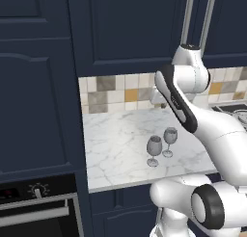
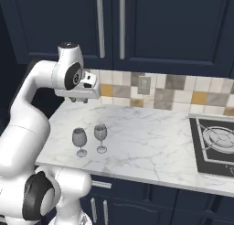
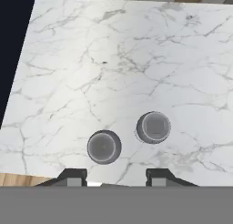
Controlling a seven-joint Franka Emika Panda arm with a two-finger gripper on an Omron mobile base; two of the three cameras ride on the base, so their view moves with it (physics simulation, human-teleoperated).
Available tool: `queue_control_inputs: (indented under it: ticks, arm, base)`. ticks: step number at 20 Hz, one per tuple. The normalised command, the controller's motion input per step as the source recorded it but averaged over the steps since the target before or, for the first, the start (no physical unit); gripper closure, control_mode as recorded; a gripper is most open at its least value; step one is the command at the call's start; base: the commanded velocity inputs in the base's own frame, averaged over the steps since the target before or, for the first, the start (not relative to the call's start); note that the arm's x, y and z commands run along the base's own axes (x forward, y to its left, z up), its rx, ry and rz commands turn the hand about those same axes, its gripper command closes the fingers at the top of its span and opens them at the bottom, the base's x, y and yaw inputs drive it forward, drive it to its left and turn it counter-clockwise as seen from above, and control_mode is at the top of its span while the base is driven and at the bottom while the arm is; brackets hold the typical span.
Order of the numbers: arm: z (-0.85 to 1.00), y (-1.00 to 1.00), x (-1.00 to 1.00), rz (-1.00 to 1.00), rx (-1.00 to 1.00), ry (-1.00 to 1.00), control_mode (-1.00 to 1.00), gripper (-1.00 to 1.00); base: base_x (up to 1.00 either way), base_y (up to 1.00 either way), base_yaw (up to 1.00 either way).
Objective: Retrieve the wine glasses from the counter and place one next to each plate.
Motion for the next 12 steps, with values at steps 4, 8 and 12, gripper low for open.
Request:
queue_control_inputs:
  ticks: [4,8,12]
  arm:
    - [0.0,0.0,-0.26,0.0,0.0,-0.11,-1.0,-1.0]
    - [0.0,0.24,-0.38,-0.02,0.0,-0.04,-1.0,-1.0]
    - [0.03,0.03,-0.88,-0.18,0.0,-0.2,-1.0,-1.0]
  base:
    - [0.0,0.0,0.0]
    - [0.0,0.0,0.0]
    - [0.0,0.0,0.0]
